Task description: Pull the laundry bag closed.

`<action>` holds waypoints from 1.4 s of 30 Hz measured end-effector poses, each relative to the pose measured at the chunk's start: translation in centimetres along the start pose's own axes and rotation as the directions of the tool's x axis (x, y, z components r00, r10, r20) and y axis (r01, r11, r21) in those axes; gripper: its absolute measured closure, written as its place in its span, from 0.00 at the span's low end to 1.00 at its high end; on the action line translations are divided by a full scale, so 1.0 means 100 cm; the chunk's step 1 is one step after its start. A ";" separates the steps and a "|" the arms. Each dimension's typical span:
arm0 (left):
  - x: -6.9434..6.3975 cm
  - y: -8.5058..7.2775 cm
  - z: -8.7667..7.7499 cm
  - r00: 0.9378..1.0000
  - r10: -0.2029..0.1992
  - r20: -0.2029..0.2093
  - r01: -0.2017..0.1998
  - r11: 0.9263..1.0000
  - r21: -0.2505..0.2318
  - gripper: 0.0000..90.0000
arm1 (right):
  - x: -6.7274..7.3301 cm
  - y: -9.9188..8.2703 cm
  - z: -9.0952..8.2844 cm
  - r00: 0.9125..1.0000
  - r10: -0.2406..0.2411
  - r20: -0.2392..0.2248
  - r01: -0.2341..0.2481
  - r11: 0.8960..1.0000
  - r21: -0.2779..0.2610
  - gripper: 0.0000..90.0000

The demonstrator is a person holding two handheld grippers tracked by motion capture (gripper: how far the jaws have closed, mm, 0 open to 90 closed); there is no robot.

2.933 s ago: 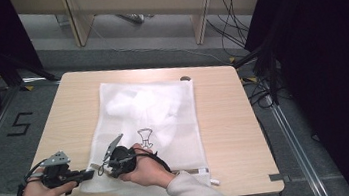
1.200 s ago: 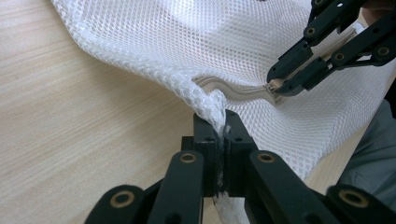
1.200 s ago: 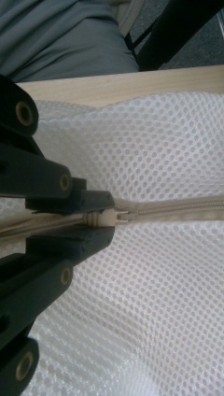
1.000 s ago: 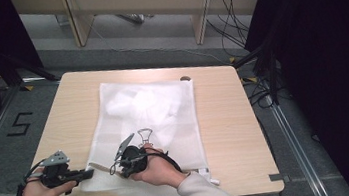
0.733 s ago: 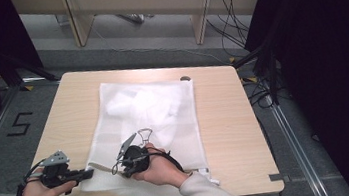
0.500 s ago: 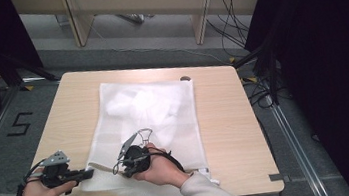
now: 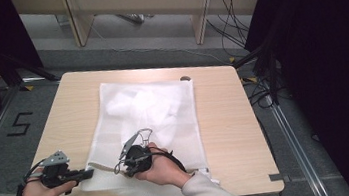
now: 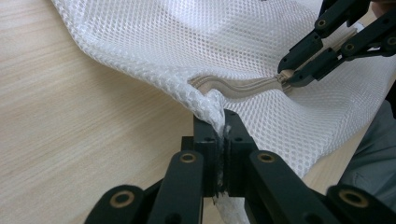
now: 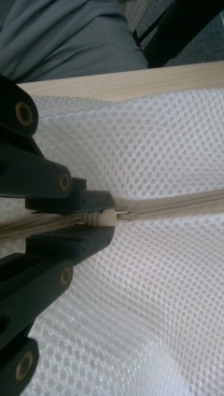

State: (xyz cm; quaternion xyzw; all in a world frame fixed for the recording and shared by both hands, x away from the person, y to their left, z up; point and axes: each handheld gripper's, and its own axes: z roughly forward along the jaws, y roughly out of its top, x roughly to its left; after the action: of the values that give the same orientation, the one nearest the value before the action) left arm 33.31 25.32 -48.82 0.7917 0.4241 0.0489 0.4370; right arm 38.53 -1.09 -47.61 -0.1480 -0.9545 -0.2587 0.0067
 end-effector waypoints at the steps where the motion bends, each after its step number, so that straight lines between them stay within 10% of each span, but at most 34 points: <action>1: 0.000 0.000 0.000 1.000 0.000 0.000 0.000 1.000 0.000 0.95 | 0.000 -0.001 0.000 1.000 0.005 -0.001 -0.005 1.000 -0.004 0.92; 42: 0.000 0.000 0.000 1.000 -0.005 -0.007 0.005 1.000 -0.003 0.95 | -0.004 -0.015 -0.010 1.000 0.027 0.004 -0.027 1.000 0.005 0.92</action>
State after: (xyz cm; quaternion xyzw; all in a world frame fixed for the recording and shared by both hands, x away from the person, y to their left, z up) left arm 33.31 25.34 -48.83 0.7897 0.4277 0.0511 0.4369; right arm 38.40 -2.96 -47.54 -0.1612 -0.9532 -0.2557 0.0085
